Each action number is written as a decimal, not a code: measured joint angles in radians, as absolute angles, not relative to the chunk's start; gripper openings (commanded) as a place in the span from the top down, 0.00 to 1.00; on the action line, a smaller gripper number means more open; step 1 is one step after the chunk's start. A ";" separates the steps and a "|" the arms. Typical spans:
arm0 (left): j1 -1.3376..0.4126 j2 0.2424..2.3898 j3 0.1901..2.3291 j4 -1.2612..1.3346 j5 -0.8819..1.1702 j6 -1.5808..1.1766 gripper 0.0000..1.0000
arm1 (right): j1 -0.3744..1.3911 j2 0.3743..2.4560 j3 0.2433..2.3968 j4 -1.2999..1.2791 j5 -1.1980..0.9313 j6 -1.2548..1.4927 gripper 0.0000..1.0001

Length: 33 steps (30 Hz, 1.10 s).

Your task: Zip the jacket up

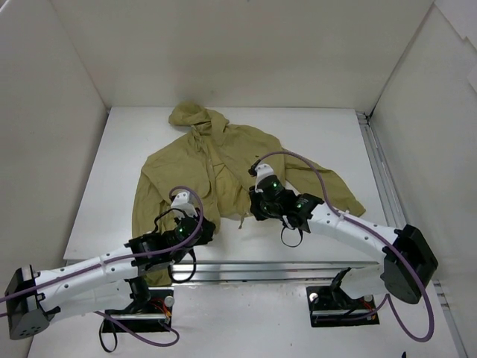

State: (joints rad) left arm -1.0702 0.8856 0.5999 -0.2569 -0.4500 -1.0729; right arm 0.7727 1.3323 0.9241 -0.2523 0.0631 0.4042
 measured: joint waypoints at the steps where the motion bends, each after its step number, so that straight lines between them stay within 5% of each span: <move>1: -1.070 0.881 0.595 -0.253 -0.455 -1.069 1.00 | 0.774 1.332 0.912 -0.257 0.071 0.409 1.00; 10: -1.070 0.857 0.542 -0.199 -0.463 -1.023 1.00 | 0.845 1.330 0.904 -0.390 0.209 0.394 1.00; 23: -1.070 0.840 0.543 -0.178 -0.477 -0.997 1.00 | 0.973 1.398 1.214 -0.485 0.667 0.321 1.00; 33: -1.070 0.816 0.546 -0.189 -0.488 -0.998 1.00 | 0.855 1.491 1.379 -0.621 0.836 0.308 1.00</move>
